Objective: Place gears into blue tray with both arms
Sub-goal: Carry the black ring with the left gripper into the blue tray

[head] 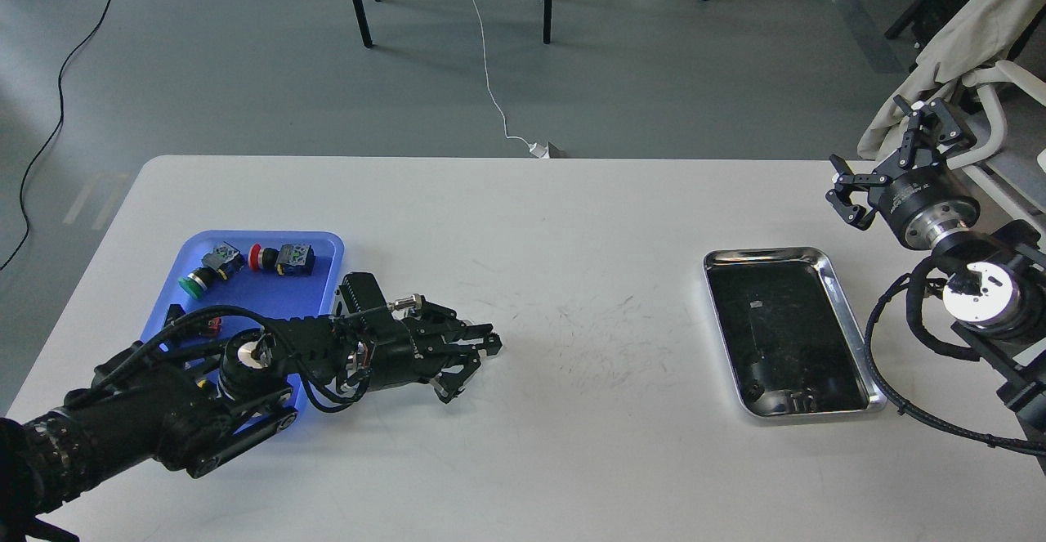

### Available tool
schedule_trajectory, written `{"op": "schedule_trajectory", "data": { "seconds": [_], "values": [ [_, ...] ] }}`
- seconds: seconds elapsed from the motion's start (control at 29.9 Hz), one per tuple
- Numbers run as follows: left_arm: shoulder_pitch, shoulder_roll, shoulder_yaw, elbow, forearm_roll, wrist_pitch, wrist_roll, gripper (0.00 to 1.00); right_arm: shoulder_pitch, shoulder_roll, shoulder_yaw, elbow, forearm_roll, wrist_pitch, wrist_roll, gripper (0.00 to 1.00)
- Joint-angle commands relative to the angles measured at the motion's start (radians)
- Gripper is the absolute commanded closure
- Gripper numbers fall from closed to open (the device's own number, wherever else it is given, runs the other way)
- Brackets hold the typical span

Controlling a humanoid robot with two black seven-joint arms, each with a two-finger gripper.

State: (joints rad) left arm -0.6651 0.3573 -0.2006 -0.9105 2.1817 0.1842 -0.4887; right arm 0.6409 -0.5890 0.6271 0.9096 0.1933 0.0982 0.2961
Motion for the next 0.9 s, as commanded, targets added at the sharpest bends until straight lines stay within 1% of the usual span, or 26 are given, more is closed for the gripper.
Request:
{"op": "schedule_trajectory", "data": {
  "seconds": [0.0,0.1,0.23,0.47,0.6,0.7,0.87],
  "values": [
    [-0.018,0.038,-0.002,-0.007,0.0,0.0,0.0,0.91,-0.004,0.002,0.0,0.0,0.0,0.001,0.0,0.01],
    [-0.031,0.1,-0.005,-0.047,0.0,-0.002,0.0,0.91,-0.004,0.003,0.0,-0.002,0.0,0.003,0.0,0.01],
    [-0.062,0.161,-0.014,-0.059,0.0,0.0,0.0,0.91,-0.004,0.003,0.0,0.0,0.0,0.003,0.0,0.01],
    [-0.09,0.328,-0.017,-0.082,-0.005,0.008,0.0,0.91,-0.004,-0.002,0.0,0.008,0.0,0.003,0.0,0.01],
    [-0.088,0.42,-0.014,-0.083,-0.017,0.072,0.0,0.91,-0.004,-0.005,-0.001,0.009,-0.002,0.003,0.0,0.01],
    [-0.087,0.479,-0.006,-0.08,-0.032,0.101,0.0,0.91,-0.004,-0.006,-0.003,0.011,-0.003,0.005,0.0,0.01],
    [-0.061,0.523,0.001,-0.08,-0.077,0.133,0.0,0.91,-0.003,-0.006,-0.003,0.009,-0.008,0.005,-0.002,0.01]
  ]
}}
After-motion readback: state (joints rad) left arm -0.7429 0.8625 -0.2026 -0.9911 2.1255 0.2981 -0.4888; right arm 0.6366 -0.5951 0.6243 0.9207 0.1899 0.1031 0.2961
